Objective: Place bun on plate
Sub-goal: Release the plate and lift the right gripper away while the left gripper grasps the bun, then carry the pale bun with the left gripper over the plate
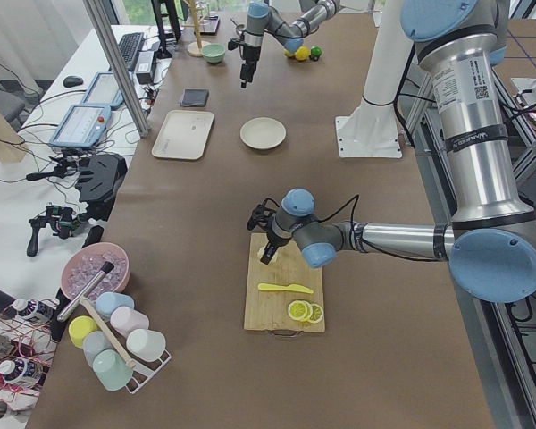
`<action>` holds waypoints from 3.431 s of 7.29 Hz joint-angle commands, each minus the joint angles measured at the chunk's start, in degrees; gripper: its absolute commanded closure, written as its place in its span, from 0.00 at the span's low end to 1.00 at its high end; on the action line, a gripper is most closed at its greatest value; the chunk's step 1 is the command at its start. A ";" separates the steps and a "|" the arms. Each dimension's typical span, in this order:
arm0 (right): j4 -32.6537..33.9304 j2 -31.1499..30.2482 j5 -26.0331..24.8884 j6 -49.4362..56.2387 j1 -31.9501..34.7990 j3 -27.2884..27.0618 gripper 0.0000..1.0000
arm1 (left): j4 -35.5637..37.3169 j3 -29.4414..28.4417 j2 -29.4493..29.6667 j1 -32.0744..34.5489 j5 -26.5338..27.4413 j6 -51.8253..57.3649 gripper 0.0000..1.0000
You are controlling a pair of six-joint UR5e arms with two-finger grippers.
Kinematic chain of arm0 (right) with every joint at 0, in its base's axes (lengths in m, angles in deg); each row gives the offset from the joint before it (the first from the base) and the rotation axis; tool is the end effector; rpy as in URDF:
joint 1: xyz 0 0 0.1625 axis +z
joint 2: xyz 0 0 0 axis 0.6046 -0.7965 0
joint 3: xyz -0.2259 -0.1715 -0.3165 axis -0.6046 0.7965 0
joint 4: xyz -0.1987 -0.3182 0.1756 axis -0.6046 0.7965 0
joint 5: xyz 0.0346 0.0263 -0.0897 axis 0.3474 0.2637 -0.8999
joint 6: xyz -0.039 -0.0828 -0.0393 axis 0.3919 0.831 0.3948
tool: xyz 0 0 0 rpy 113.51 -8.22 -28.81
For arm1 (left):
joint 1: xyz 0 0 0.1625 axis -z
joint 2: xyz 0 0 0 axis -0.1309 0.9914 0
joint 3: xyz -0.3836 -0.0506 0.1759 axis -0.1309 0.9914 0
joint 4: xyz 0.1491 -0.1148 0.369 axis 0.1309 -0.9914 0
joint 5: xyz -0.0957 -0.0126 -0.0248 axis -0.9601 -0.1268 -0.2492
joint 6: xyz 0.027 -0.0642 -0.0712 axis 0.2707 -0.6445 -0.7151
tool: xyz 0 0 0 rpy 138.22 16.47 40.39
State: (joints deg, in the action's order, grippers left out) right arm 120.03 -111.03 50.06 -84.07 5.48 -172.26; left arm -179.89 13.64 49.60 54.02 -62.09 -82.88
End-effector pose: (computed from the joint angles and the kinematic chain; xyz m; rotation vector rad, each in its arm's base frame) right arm -0.4132 -0.5054 0.2835 0.0654 -1.0582 0.3218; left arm 0.2090 -0.3650 0.6058 0.4297 0.7938 0.2403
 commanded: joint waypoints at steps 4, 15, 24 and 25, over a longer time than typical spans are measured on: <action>-0.08 -0.21 -0.04 -0.43 0.03 -0.39 0.00 | -0.05 -0.37 -0.13 -0.09 0.08 0.17 0.54; 0.10 -12.04 6.09 9.72 7.39 -5.83 0.00 | 35.40 14.92 21.61 8.08 -8.88 -1.58 0.65; -0.17 -35.37 20.44 58.02 34.21 1.11 0.00 | 46.49 4.14 50.93 -21.17 15.20 -32.60 0.64; 0.01 -35.46 20.44 58.02 34.40 1.11 0.00 | 43.40 0.46 52.32 -22.75 17.55 -33.31 0.64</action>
State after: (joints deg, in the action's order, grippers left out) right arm 119.84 -146.06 70.30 -26.57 39.09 -171.30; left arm -132.29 18.37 100.37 33.29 -46.84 -114.75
